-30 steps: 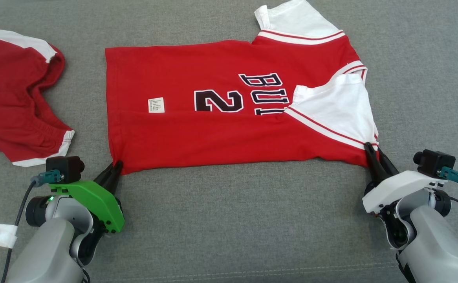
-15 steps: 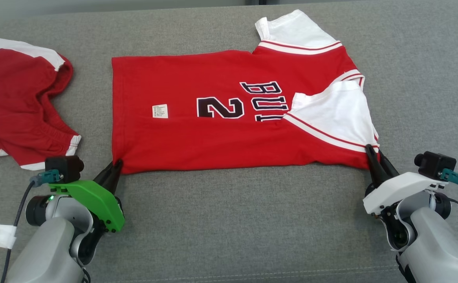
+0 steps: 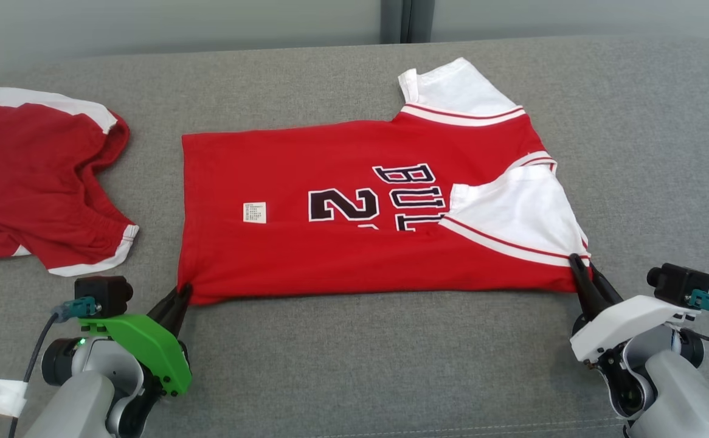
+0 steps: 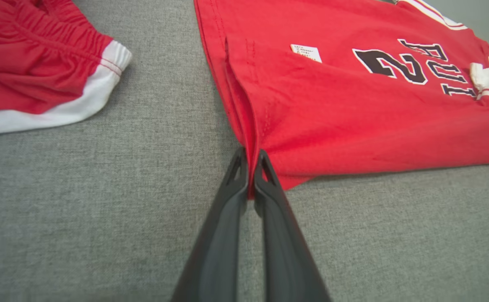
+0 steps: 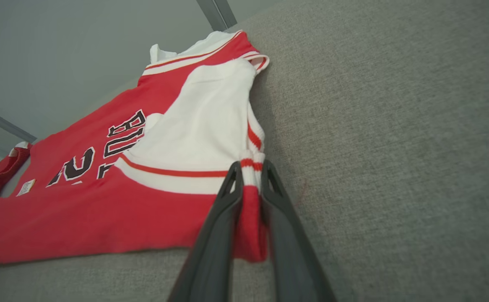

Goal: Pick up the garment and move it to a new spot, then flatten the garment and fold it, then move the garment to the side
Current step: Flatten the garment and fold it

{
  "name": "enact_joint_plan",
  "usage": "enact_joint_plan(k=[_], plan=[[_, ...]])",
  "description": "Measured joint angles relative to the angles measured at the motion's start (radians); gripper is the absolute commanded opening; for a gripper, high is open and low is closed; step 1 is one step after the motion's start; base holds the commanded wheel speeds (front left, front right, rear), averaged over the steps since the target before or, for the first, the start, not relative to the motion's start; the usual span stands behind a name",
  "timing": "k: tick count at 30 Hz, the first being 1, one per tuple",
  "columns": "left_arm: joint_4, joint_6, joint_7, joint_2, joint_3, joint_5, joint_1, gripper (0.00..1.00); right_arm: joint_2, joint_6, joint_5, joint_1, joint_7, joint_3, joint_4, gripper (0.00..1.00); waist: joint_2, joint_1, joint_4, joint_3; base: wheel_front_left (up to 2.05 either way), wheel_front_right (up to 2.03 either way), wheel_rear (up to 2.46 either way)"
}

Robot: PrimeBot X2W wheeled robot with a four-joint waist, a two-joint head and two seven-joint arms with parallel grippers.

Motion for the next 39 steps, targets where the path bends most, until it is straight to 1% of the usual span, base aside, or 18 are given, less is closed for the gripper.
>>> enact_joint_plan(k=[4, 9, 12, 21, 26, 33, 37, 39], plan=[[-0.012, 0.000, 0.007, 0.012, -0.003, 0.000, 0.027, 0.00, -0.025, 0.000, 0.005, 0.034, 0.008, 0.019, -0.030, 0.00, -0.0001, 0.0000, -0.005, -0.023, 0.00, 0.00, 0.00], [-0.040, 0.008, 0.008, 0.020, -0.004, -0.001, 0.068, 0.00, -0.032, 0.001, 0.034, 0.093, 0.016, 0.032, -0.060, 0.00, 0.0000, 0.0000, -0.012, -0.044, 0.00, 0.00, 0.00], [-0.058, 0.012, 0.008, 0.020, -0.004, -0.001, 0.091, 0.00, -0.047, 0.001, 0.043, 0.123, 0.016, 0.032, -0.081, 0.00, 0.0000, 0.0000, -0.016, -0.051, 0.00, 0.00, 0.00], [-0.116, 0.038, 0.007, 0.021, -0.005, -0.001, 0.164, 0.00, -0.067, 0.001, 0.062, 0.193, 0.016, 0.035, -0.137, 0.00, 0.0000, 0.0000, -0.016, -0.065, 0.00, 0.00, 0.00], [-0.153, 0.065, 0.012, 0.024, -0.008, -0.001, 0.213, 0.00, -0.083, 0.001, 0.082, 0.230, 0.017, 0.032, -0.164, 0.00, 0.0000, 0.0000, -0.014, -0.081, 0.00, 0.00, 0.00], [-0.197, 0.082, 0.029, 0.031, -0.018, -0.001, 0.254, 0.00, -0.093, 0.001, 0.087, 0.257, 0.026, 0.025, -0.188, 0.00, 0.0000, 0.0000, -0.011, -0.090, 0.00, 0.00, 0.00], [-0.219, 0.100, 0.030, 0.033, -0.022, -0.001, 0.267, 0.00, -0.100, 0.001, 0.090, 0.269, 0.033, 0.025, -0.202, 0.00, 0.0000, 0.0000, -0.008, -0.094, 0.00, 0.00, 0.00], [-0.233, 0.100, 0.039, 0.035, -0.023, -0.001, 0.275, 0.00, -0.103, 0.001, 0.093, 0.275, 0.034, 0.025, -0.208, 0.00, 0.0000, 0.0000, -0.007, -0.095, 0.00, 0.00, 0.00]])
